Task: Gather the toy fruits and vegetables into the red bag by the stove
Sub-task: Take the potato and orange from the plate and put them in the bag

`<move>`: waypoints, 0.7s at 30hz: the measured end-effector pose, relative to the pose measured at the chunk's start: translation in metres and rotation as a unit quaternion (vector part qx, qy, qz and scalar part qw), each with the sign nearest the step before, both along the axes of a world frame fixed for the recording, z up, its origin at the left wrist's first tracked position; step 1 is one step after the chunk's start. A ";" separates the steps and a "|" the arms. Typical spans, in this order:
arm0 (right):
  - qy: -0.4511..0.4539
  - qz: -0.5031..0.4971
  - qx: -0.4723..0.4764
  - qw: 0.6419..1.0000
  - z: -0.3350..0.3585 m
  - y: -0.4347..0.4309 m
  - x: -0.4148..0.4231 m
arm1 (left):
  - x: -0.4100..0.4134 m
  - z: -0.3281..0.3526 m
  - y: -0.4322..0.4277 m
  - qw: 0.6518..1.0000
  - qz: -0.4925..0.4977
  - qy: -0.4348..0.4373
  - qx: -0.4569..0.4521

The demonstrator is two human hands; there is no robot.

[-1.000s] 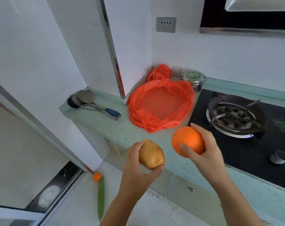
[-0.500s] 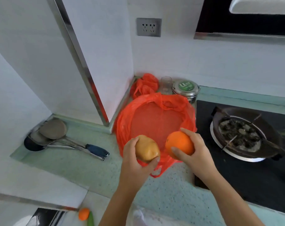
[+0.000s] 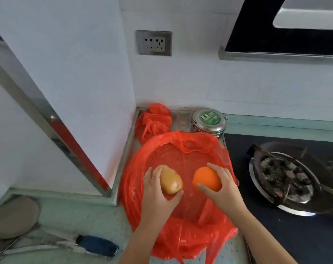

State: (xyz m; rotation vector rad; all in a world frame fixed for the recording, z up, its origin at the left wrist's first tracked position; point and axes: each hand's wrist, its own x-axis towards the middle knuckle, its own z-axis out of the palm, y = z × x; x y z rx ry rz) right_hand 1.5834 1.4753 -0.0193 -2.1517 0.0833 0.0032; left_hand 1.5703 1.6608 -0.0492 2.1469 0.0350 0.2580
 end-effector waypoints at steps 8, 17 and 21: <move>0.019 0.007 -0.046 0.999 -0.028 0.004 0.053 | 0.063 -0.027 -0.007 0.997 -0.062 0.025 0.025; 0.022 -0.012 -0.066 0.998 -0.049 -0.004 0.099 | 0.118 -0.048 -0.022 0.997 -0.055 0.054 0.022; 0.013 -0.029 -0.057 0.998 -0.058 -0.001 0.108 | 0.129 -0.053 -0.026 0.996 -0.066 0.057 0.027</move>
